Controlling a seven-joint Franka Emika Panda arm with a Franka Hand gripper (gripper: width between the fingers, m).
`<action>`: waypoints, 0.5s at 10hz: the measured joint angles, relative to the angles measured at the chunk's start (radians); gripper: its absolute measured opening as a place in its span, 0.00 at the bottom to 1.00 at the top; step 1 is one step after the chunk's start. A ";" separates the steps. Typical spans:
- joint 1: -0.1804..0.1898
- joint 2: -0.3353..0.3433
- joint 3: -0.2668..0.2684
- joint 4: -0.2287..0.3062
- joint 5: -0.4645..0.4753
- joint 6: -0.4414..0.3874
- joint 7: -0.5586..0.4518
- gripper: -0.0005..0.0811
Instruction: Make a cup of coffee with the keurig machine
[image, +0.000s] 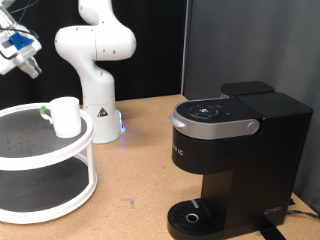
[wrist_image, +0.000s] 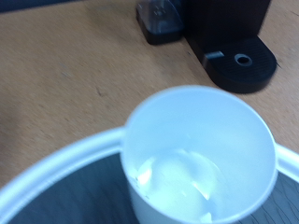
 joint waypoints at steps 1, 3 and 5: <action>0.000 0.004 -0.010 -0.024 -0.003 0.047 0.000 0.01; 0.001 0.023 -0.027 -0.054 -0.004 0.100 -0.010 0.35; 0.003 0.037 -0.043 -0.070 -0.004 0.127 -0.033 0.52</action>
